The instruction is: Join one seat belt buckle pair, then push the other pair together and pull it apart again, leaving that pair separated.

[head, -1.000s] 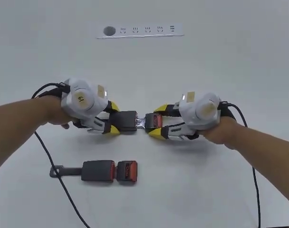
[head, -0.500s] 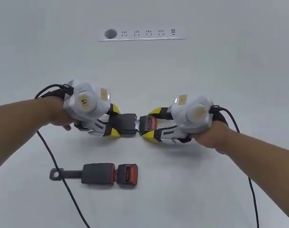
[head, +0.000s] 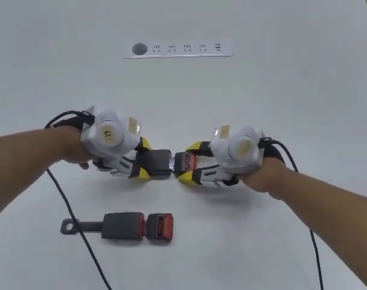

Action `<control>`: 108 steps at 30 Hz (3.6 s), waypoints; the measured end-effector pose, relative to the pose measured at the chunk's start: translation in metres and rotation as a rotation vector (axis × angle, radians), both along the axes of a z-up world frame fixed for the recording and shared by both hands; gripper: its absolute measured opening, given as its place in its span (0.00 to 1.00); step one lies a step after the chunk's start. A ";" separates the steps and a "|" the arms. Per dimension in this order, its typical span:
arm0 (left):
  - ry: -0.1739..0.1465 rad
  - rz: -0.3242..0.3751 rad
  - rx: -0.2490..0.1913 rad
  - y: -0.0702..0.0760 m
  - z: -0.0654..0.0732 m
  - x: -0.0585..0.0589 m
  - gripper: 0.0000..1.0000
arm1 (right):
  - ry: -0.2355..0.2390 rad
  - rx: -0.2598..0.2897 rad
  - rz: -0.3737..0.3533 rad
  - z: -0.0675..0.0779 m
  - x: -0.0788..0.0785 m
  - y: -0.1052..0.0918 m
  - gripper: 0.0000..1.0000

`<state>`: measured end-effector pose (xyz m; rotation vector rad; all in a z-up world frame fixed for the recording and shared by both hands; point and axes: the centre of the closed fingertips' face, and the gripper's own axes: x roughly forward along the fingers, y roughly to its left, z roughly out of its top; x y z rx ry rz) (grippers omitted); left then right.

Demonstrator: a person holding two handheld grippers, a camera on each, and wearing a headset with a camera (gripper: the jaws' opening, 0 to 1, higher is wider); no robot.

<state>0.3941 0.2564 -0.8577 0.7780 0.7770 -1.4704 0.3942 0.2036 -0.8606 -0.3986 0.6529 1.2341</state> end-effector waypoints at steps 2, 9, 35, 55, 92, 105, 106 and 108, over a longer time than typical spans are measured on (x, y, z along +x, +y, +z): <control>-0.001 -0.004 0.004 0.001 -0.001 0.000 0.33 | -0.003 -0.005 0.002 0.000 0.000 0.000 0.35; -0.002 -0.018 0.015 0.002 -0.002 0.002 0.33 | -0.009 -0.027 0.012 0.000 0.000 0.000 0.35; 0.003 -0.012 0.013 0.002 -0.001 -0.001 0.34 | -0.018 -0.033 0.023 0.000 -0.002 -0.004 0.36; 0.013 0.005 -0.005 0.001 0.002 -0.003 0.34 | -0.005 -0.002 0.011 0.001 -0.005 -0.025 0.36; 0.024 0.017 -0.016 0.003 0.002 -0.001 0.34 | -0.001 -0.011 -0.022 0.003 -0.017 -0.093 0.36; 0.026 0.017 -0.016 0.003 0.002 -0.002 0.34 | 0.000 -0.015 -0.031 0.004 -0.024 -0.112 0.37; 0.026 0.016 -0.016 0.003 0.002 -0.001 0.34 | 0.001 -0.014 -0.033 0.004 -0.023 -0.115 0.37; 0.027 0.017 -0.015 0.003 0.001 -0.001 0.34 | 0.006 -0.015 -0.037 0.003 -0.023 -0.118 0.37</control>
